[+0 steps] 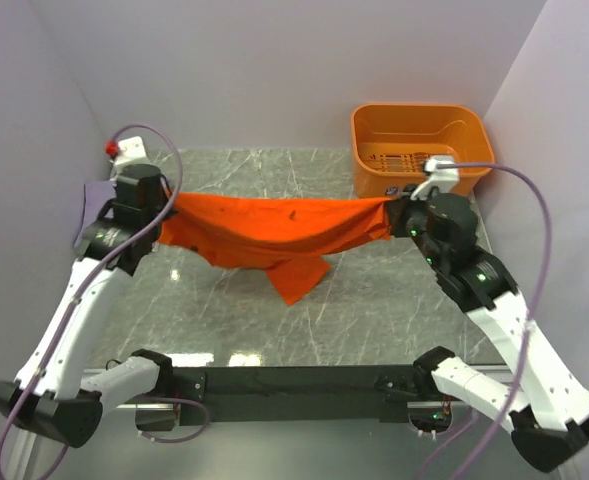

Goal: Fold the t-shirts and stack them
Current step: Flatten the tshirt out

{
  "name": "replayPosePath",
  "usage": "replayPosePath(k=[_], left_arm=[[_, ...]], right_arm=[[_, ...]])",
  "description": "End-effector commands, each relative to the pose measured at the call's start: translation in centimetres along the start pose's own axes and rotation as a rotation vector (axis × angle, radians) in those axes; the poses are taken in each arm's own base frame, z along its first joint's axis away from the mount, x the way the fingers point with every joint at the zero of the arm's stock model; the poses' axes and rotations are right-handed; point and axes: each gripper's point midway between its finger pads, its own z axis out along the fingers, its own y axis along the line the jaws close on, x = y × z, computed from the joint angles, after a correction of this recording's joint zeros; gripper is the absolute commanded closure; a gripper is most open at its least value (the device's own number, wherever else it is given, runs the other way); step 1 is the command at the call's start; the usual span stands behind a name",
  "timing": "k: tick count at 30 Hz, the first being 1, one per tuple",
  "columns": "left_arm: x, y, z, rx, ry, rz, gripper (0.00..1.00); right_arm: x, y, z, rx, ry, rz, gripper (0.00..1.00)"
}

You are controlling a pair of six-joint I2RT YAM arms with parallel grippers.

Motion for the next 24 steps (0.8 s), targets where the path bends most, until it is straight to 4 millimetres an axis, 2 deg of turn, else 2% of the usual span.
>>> replayPosePath(k=[1,3,4,7,10,12,13,14,15,16,18,19,20,21,22,23,24], left_arm=[[-7.2,1.7,-3.9,-0.026,-0.188,-0.006,0.99],[-8.2,2.1,-4.6,-0.043,-0.202,0.013,0.99],[-9.3,2.4,-5.2,-0.049,-0.224,0.027,0.99],[-10.4,2.6,-5.0,-0.079,-0.241,0.102,0.99],[-10.1,1.2,-2.4,-0.069,-0.218,0.193,0.99],[-8.9,-1.1,1.2,-0.031,-0.186,0.233,0.94],[-8.3,-2.0,2.5,-0.014,-0.173,0.241,0.86],[-6.6,-3.2,5.2,-0.004,-0.124,0.267,0.78],[-5.8,-4.2,6.8,0.015,-0.102,0.270,0.67],[-4.4,-5.6,9.5,0.018,-0.059,0.264,0.55],[-3.3,-6.8,12.0,0.024,-0.013,0.245,0.43],[-3.8,-7.7,12.5,0.041,0.000,0.200,0.34],[-2.2,-8.5,14.1,0.040,0.053,0.198,0.29],[-2.8,-9.6,14.1,0.072,0.060,0.140,0.23],[-1.8,-9.9,14.2,0.075,0.103,0.122,0.19],[-1.7,-10.1,13.8,0.086,0.110,0.087,0.17],[-0.1,-10.0,13.7,0.084,0.144,0.036,0.15]], right_arm=[[-7.0,-0.7,-3.8,0.025,-0.212,0.007,1.00],[-7.1,-0.5,-4.5,0.000,-0.213,-0.001,1.00],[-6.7,-0.4,-4.5,-0.002,-0.198,-0.006,1.00],[-5.5,0.0,-3.8,-0.026,-0.155,-0.012,1.00],[-3.3,0.9,-1.8,-0.056,-0.074,-0.005,1.00],[-1.4,2.0,0.0,-0.094,0.001,0.000,1.00],[-0.6,2.4,0.7,-0.105,0.034,0.011,1.00],[0.3,2.9,1.4,-0.130,0.075,0.015,0.99],[2.1,3.2,2.9,-0.126,0.143,0.015,0.97],[3.1,3.2,3.6,-0.118,0.184,0.028,0.85],[5.1,3.0,4.9,-0.083,0.252,0.041,0.75],[6.5,2.7,5.7,-0.056,0.303,0.046,0.70],[6.9,2.5,6.0,-0.045,0.313,0.047,0.61],[7.3,2.6,6.2,-0.050,0.320,0.047,0.56],[7.9,2.8,6.3,-0.061,0.321,0.043,0.48],[8.2,2.8,6.3,-0.063,0.325,0.041,0.45],[8.3,3.0,6.1,-0.079,0.326,0.039,0.42]])
